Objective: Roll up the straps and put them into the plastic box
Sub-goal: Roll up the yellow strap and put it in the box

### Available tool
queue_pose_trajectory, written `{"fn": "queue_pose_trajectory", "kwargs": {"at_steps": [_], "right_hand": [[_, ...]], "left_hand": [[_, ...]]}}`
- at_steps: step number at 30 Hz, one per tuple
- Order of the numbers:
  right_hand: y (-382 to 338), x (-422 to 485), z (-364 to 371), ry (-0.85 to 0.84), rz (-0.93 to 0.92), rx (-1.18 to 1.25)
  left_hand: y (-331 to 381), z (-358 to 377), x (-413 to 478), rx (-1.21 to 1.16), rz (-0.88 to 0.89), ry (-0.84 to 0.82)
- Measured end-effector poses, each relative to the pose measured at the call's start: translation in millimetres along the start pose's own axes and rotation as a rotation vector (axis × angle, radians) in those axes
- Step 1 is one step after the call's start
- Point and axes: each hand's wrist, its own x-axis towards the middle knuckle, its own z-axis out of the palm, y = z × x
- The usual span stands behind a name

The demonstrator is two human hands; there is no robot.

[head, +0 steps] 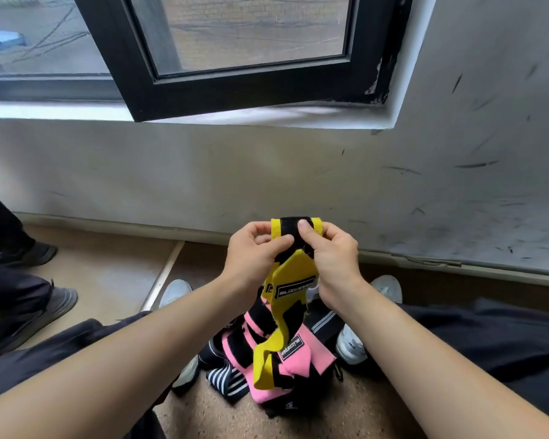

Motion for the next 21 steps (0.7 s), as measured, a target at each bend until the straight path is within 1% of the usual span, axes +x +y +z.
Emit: {"fn": "queue_pose_trajectory", "kwargs": {"at_steps": [3,5,9,12,15,18,21], "right_hand": [[-10,4,4,-0.085,-0.013,-0.019],[-18,7,6,-0.135,-0.031,-0.054],[-35,10,9,-0.17,-0.092,-0.077],[-34,8,9,-0.17,-0.185,-0.138],[-29,2,12,-0.143,-0.257,-0.19],[-30,-4,20,-0.087,-0.294,-0.177],[-34,-8,29,-0.039,-0.316,-0.169]], "left_hand": [[16,3,1,0.015,-0.088,0.031],[30,4,3,-0.033,-0.119,0.039],[51,5,5,-0.118,-0.085,0.034],[53,0,11,-0.098,-0.036,0.048],[51,-10,12,-0.151,-0.02,0.061],[44,-23,9,-0.2,0.014,-0.021],[33,-35,7,-0.114,0.123,-0.128]]}}
